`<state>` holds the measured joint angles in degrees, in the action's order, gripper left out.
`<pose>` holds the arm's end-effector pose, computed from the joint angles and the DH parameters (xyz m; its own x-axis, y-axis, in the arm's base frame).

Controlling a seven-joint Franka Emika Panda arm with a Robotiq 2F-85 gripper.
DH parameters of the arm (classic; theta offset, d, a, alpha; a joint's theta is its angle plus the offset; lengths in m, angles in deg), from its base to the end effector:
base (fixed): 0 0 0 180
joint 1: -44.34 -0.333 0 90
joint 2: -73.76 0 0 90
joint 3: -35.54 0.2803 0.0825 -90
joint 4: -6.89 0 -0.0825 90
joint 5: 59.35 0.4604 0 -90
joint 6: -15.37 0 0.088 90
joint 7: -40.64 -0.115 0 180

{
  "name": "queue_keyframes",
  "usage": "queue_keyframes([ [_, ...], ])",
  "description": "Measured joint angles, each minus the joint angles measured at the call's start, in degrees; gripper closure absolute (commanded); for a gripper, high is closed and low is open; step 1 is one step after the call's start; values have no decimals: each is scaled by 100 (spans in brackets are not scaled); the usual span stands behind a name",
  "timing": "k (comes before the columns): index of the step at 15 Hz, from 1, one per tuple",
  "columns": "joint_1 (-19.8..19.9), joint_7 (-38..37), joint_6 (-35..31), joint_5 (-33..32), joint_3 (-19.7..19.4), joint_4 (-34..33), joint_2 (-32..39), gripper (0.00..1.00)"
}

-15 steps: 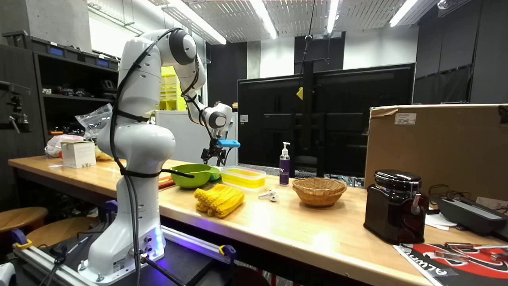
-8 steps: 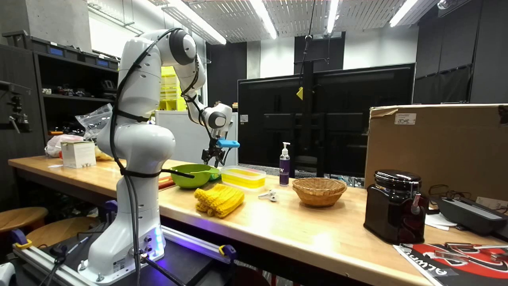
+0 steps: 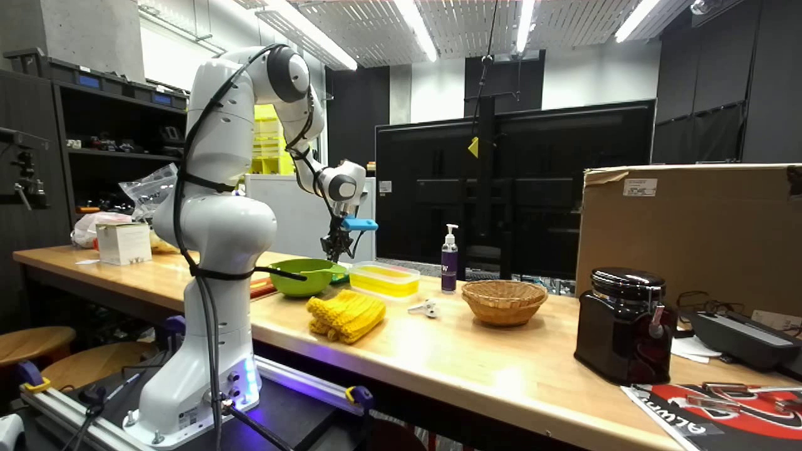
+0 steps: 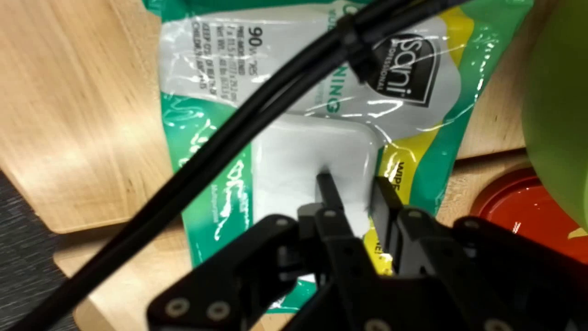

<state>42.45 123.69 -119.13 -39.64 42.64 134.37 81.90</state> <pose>0.5805 0.1002 0.2123 0.2123 0.9461 0.2445 0.9768 -0.1981 -0.0815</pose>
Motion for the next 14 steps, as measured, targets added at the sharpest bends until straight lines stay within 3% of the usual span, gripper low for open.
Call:
queue_keyframes([
  [3, 1, 3, -1, 0, 2, -6, 2, 100],
  [4, 1, 4, -1, 0, 2, -6, 2, 81],
  [14, 1, 2, 195, -150, 1, -154, 2, 16],
])
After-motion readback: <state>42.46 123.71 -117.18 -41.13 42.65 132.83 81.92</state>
